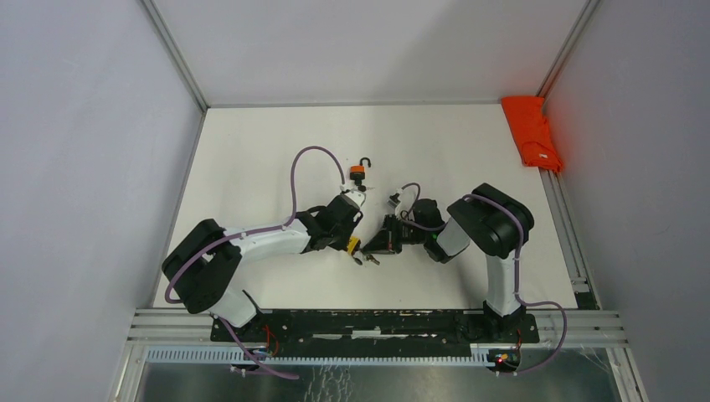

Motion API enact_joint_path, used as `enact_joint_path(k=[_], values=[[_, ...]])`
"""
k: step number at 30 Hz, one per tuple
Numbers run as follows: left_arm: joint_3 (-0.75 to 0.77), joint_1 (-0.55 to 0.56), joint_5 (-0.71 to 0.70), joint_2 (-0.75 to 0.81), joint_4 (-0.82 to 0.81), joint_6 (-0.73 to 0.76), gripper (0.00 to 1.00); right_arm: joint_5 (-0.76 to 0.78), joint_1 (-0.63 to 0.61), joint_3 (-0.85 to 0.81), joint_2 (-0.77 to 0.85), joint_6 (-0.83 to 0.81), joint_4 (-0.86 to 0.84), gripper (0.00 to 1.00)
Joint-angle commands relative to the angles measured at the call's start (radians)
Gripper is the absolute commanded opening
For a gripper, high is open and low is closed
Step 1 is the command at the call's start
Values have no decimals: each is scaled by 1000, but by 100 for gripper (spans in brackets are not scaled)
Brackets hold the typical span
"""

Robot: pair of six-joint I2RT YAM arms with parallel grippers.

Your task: Unlock with the key

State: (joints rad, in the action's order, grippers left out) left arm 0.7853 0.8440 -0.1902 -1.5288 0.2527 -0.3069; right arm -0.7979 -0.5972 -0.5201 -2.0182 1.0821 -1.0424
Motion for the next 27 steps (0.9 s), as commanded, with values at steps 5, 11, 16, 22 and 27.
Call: enact_joint_path(k=[5, 11, 16, 22, 27], values=[[20, 29, 118, 10, -42, -110, 2, 217, -30, -21, 6, -113, 151, 0], [22, 37, 126, 24, -42, -126, 2, 233, -38, -30, -11, -99, 129, 0], [25, 40, 129, 26, -39, -126, 2, 225, -40, -48, -26, -87, 112, 0], [33, 46, 127, 21, -38, -123, 2, 200, -40, -73, -52, -71, 89, 0], [37, 50, 127, 12, -38, -123, 2, 173, -42, -90, -84, -32, 42, 0]])
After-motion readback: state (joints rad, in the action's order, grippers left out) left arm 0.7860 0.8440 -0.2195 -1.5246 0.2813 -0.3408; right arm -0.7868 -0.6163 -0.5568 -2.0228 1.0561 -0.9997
